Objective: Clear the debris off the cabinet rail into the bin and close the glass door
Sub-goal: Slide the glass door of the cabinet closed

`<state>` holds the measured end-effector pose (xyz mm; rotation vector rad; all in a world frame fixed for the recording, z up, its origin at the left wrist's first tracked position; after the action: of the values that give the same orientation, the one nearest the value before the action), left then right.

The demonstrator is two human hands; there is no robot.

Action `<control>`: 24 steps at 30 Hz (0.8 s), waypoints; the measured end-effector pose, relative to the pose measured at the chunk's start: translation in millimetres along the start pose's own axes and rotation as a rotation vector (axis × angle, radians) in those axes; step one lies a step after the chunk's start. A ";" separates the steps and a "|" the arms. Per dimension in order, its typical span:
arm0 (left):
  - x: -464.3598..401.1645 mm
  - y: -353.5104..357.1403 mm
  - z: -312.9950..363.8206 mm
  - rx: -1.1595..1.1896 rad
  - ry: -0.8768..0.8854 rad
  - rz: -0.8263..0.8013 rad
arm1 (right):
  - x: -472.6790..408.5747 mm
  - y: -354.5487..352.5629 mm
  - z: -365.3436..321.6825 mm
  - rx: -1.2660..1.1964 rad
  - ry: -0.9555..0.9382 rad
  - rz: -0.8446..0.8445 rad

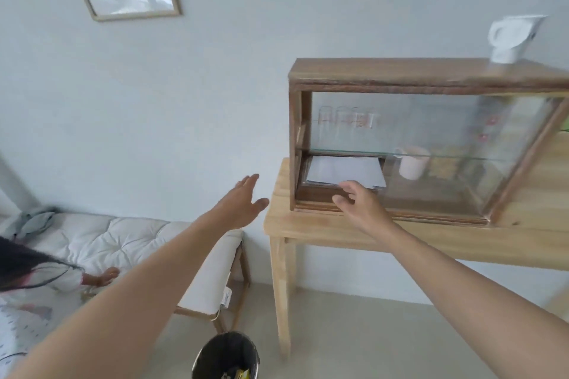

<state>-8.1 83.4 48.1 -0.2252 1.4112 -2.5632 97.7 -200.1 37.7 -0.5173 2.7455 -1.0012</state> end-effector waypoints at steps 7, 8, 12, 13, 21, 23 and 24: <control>-62.7 16.1 71.9 0.158 0.085 0.018 | -13.8 -95.1 42.3 0.102 -0.043 0.383; -69.9 18.1 77.9 0.208 0.078 0.036 | -14.4 -104.8 45.1 0.155 -0.083 0.437; -89.4 23.1 87.0 0.347 0.070 0.140 | -18.2 -133.8 56.0 0.498 -0.278 0.649; -92.3 24.6 86.3 0.368 0.080 0.155 | -21.7 -138.9 60.0 0.631 -0.298 0.665; -101.6 35.8 76.8 0.459 0.107 0.155 | -66.2 -164.6 99.5 1.199 -0.427 0.606; -102.1 37.1 75.4 0.471 0.102 0.161 | -70.7 -162.3 100.9 1.222 -0.449 0.616; -102.1 37.9 75.3 0.474 0.100 0.165 | -71.9 -159.6 99.9 1.224 -0.454 0.622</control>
<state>112.1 28.0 52.5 0.0914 0.7704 -2.7007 233.6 -345.8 68.7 0.2739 1.3216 -1.7497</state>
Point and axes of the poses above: each hand's wrist, its own x-axis away from the middle knuckle, its own y-axis out of the palm, z = x × y, the point moved 5 cm from there along -x, towards the middle knuckle, and after that the axes turned 3 degrees about x, right-handed, at the moved point
